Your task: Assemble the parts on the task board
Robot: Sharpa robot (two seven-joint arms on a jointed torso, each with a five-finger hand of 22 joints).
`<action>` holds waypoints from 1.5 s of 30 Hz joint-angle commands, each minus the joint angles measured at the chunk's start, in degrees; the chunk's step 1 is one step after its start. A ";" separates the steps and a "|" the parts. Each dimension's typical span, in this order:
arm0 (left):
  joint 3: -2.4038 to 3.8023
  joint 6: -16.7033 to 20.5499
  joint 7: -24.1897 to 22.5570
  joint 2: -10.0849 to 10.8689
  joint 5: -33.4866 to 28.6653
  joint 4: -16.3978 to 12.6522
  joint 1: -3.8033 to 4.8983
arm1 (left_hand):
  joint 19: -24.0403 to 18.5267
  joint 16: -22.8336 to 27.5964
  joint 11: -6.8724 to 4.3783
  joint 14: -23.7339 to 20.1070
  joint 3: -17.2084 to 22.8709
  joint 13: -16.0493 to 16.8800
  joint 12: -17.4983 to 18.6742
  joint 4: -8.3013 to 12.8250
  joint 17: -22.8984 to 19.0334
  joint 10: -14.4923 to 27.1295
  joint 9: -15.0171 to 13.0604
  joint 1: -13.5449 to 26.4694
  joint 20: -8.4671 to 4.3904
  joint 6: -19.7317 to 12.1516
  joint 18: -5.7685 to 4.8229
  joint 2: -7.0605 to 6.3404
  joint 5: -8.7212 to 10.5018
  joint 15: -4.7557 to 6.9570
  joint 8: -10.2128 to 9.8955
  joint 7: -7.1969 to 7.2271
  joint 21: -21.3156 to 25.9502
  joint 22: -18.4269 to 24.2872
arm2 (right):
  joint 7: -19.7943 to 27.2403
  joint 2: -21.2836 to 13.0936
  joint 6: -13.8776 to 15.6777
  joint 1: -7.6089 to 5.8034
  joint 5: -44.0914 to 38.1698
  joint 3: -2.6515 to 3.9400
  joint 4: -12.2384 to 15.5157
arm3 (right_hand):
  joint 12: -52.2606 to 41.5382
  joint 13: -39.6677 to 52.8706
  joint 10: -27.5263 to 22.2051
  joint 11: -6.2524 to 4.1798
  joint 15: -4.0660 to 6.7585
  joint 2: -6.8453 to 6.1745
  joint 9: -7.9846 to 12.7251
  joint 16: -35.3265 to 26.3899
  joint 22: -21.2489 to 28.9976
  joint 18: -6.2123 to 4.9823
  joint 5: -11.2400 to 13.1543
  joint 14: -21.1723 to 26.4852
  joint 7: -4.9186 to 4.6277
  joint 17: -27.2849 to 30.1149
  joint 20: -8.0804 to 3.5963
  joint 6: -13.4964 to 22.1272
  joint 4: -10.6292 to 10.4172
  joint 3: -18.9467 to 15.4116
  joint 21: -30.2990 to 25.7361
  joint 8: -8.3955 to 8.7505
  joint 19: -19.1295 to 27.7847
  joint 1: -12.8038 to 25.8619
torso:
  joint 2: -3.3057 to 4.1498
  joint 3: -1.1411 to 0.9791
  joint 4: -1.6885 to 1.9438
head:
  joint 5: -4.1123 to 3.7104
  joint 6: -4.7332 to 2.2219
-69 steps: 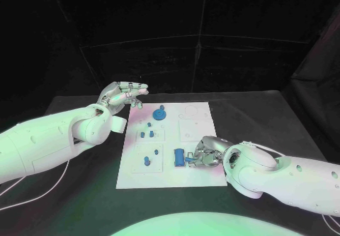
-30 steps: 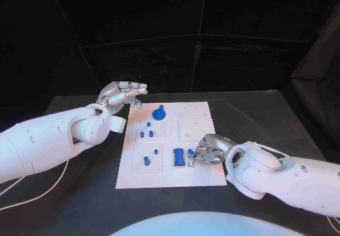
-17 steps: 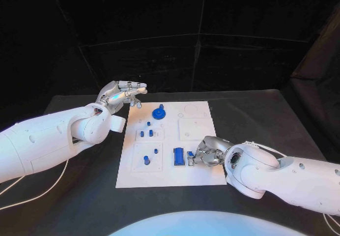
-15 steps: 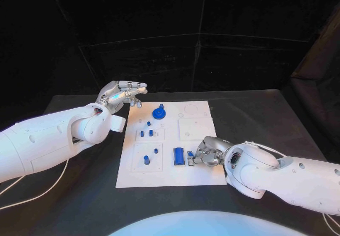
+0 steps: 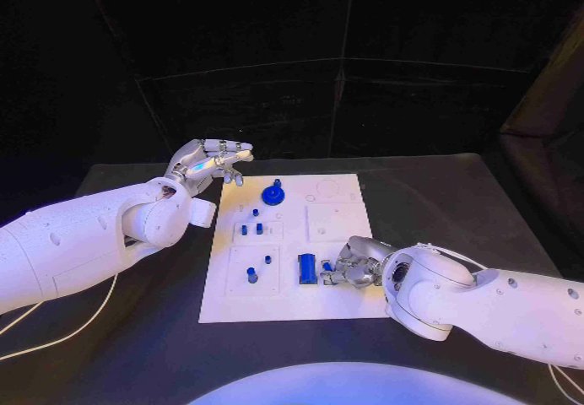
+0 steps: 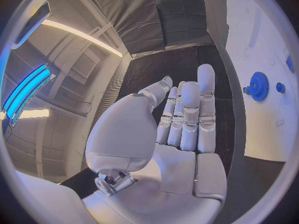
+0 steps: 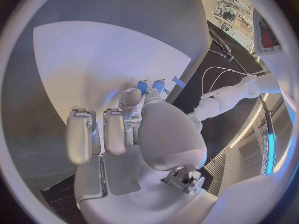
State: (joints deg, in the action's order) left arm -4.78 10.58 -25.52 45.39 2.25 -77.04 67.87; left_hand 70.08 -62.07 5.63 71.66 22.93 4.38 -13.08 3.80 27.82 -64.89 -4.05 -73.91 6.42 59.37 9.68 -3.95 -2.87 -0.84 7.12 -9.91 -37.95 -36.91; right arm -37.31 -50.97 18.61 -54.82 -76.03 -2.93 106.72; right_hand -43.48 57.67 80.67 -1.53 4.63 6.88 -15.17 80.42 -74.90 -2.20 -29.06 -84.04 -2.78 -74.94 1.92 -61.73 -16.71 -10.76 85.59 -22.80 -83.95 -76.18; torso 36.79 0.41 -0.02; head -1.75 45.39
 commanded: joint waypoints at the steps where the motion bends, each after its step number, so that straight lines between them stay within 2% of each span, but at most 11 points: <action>1: 0.05 -0.68 -0.13 -0.04 -0.18 -0.05 0.09 | 0.03 0.09 0.01 -0.31 -0.37 0.07 -0.22 -0.05 -0.02 0.58 -0.03 0.17 -0.01 -0.25 0.78 0.51 0.01 0.11 0.25 -0.05 0.39 0.09 | -0.88 0.22 0.71 -0.02 -0.43 -0.04 -0.17 | -0.22 0.05 0.25 -0.07 0.43 0.09 0.06 0.30 -9.93 0.62 -0.35 -3.31 0.15 -0.10 -0.38 -0.20 0.07 -0.20 0.22 0.39 -1.88 0.67 | 0.04 0.01 -0.03 | 0.00 0.00; 8: 0.05 -0.73 -0.15 -0.06 -0.18 -0.04 0.09 | 0.03 0.09 0.01 -0.31 -0.37 0.07 -0.22 -0.05 -0.02 0.58 -0.03 0.17 -0.01 -0.25 0.78 0.51 0.01 0.11 0.25 -0.05 0.39 0.09 | -1.11 0.40 1.69 -0.02 -0.79 -0.04 -0.36 | -0.15 0.03 0.24 -0.03 0.41 0.14 0.04 0.27 -9.89 0.61 -0.15 -3.29 0.10 -0.06 -0.38 -0.18 -0.01 -0.55 0.18 0.31 -1.84 1.46 | 0.01 0.01 -0.02 | -0.03 0.04; 12: 0.05 -0.77 -0.19 -0.08 -0.18 -0.04 0.09 | 0.03 0.09 0.01 -0.31 -0.37 0.07 -0.22 -0.05 -0.02 0.58 -0.03 0.17 -0.01 -0.25 0.78 0.51 0.01 0.11 0.25 -0.05 0.39 0.09 | -1.26 0.43 2.08 -0.02 -0.97 -0.03 -0.45 | -0.06 0.04 0.25 0.02 0.36 0.21 -0.01 0.22 -9.86 0.59 2.02 -3.27 0.07 -0.01 -0.35 -0.20 -0.01 -1.49 0.15 0.12 -1.81 3.33 | 0.02 0.02 -0.01 | -0.02 0.10; 14: 0.05 -0.79 -0.19 -0.09 -0.18 -0.04 0.08 | 0.03 0.09 0.01 -0.31 -0.37 0.07 -0.22 -0.05 -0.02 0.58 -0.03 0.17 -0.01 -0.25 0.78 0.51 0.01 0.11 0.25 -0.05 0.39 0.09 | -1.35 0.45 2.30 -0.02 -1.23 -0.03 -0.51 | -0.05 0.08 0.26 0.04 0.34 0.07 -0.05 0.19 -9.85 0.59 3.89 -3.26 0.05 0.02 -0.32 -0.19 -0.02 -2.25 0.12 0.01 -1.79 4.49 | 0.01 0.01 0.01 | -0.05 0.06; 16: 0.05 -0.79 -0.19 -0.10 -0.18 -0.02 0.08 | 0.03 0.09 0.01 -0.31 -0.37 0.07 -0.22 -0.05 -0.02 0.58 -0.03 0.17 -0.01 -0.25 0.78 0.51 0.01 0.11 0.25 -0.05 0.39 0.09 | -1.40 0.46 2.48 -0.02 -1.61 -0.03 -0.54 | 0.09 0.03 0.19 0.06 0.31 -0.32 -0.10 0.07 -9.79 0.57 6.75 -3.21 0.04 0.18 -0.30 -0.16 -0.01 -3.25 0.07 -0.14 -1.74 5.75 | -0.02 0.00 -0.01 | -0.04 0.07; 19: 0.05 -0.80 -0.16 -0.11 -0.18 0.01 0.08 | 0.03 0.09 0.01 -0.31 -0.37 0.07 -0.22 -0.05 -0.02 0.58 -0.03 0.17 -0.01 -0.25 0.78 0.51 0.01 0.11 0.25 -0.05 0.39 0.09 | -1.41 0.47 2.87 -0.02 -1.98 -0.03 -0.55 | 0.36 -0.03 0.04 0.12 0.28 -1.19 -0.24 -0.19 -9.59 0.50 14.32 -3.14 -0.01 0.51 -0.26 0.03 0.04 -5.46 -0.13 -0.46 -1.56 8.13 | 0.00 0.01 -0.03 | -0.06 0.05; 25: 0.05 -0.88 -0.06 -0.15 -0.18 0.04 0.08 | 0.03 0.09 0.01 -0.31 -0.37 0.07 -0.22 -0.05 -0.02 0.58 -0.03 0.17 -0.01 -0.25 0.78 0.51 0.01 0.11 0.25 -0.05 0.39 0.09 | -1.40 0.47 2.82 -0.02 -2.58 -0.03 -0.55 | 0.91 -0.27 -0.36 0.27 0.18 -2.60 -0.34 -0.64 -9.17 0.37 17.50 -3.02 -0.16 1.12 -0.17 0.59 0.10 -7.34 -0.51 -0.69 -1.21 9.30 | 0.02 0.00 -0.03 | -0.10 0.03; 35: 0.04 -0.95 0.02 -0.16 -0.18 0.07 0.08 | 0.03 0.09 0.01 -0.31 -0.37 0.07 -0.22 -0.05 -0.02 0.58 -0.03 0.17 -0.01 -0.25 0.78 0.51 0.01 0.11 0.25 -0.05 0.39 0.09 | -1.15 0.15 2.65 -0.02 -3.07 -0.03 -0.22 | 0.97 -0.27 -0.47 0.32 0.14 -3.14 -0.38 -0.75 -9.12 0.35 18.05 -3.00 -0.22 1.25 -0.14 0.76 0.09 -7.79 -0.57 -0.76 -1.16 9.57 | 0.00 -0.01 -0.01 | -0.15 0.08; 39: 0.04 -0.93 0.01 -0.16 -0.18 0.11 0.08 | 0.03 0.09 0.01 -0.31 -0.37 0.07 -0.22 -0.05 -0.02 0.58 -0.03 0.17 -0.01 -0.25 0.78 0.51 0.01 0.11 0.25 -0.05 0.39 0.09 | -0.67 -0.45 3.70 -0.02 -3.25 -0.03 -0.05 | 0.90 -0.19 -0.47 0.31 0.13 -2.47 -0.43 -0.76 -9.16 0.36 17.26 -3.01 -0.21 1.25 -0.12 0.83 0.15 -7.55 -0.54 -0.89 -1.20 9.30 | -0.04 -0.01 -0.05 | -0.14 -0.03; 43: 0.03 -0.87 -0.11 -0.14 -0.18 0.15 0.08 | 0.03 0.09 0.01 -0.31 -0.37 0.07 -0.22 -0.05 -0.02 0.58 -0.03 0.17 -0.01 -0.25 0.78 0.51 0.01 0.11 0.25 -0.05 0.39 0.09 | 2.00 -1.82 6.86 -0.04 -1.75 -0.02 -0.03 | 1.67 -0.58 -1.06 0.71 -0.15 -2.26 -0.10 -1.55 -8.52 0.17 14.55 -2.81 -0.74 2.37 0.08 2.49 0.49 -7.27 -1.12 -0.12 -0.66 7.26 | -0.08 -0.03 -0.08 | -0.11 -0.23; 45: 0.03 -0.77 -0.25 -0.10 -0.18 0.23 0.08 | 0.03 0.09 0.01 -0.31 -0.37 0.07 -0.22 -0.05 -0.02 0.58 -0.03 0.17 -0.01 -0.25 0.78 0.51 0.01 0.11 0.25 -0.05 0.39 0.09 | 4.67 -2.70 9.14 -0.14 1.47 -0.01 -0.42 | 3.63 -1.80 -1.95 1.07 -0.43 -2.84 0.18 -2.72 -7.33 -0.18 12.55 -2.43 -1.20 3.98 0.30 3.70 0.84 -7.28 -2.18 0.54 0.34 5.68 | -0.16 -0.03 -0.17 | -0.18 -0.39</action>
State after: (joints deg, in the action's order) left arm -4.81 10.29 -25.32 45.30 2.25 -76.84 67.87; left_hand 70.08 -62.07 5.63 71.66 22.93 4.37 -13.08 3.80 27.83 -64.89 -4.05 -73.93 6.42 59.37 9.68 -3.97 -2.87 -0.84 7.12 -9.91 -37.95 -36.89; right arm -36.94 -53.33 23.02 -54.80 -77.89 -2.97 106.46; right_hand -40.40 56.19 79.06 -0.45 4.62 4.12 -15.09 78.04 -74.91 -2.21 -15.96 -84.04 -3.87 -71.38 2.07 -58.37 -16.08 -18.08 83.70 -22.52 -83.82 -69.95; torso 36.72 0.41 -0.06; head -1.89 45.18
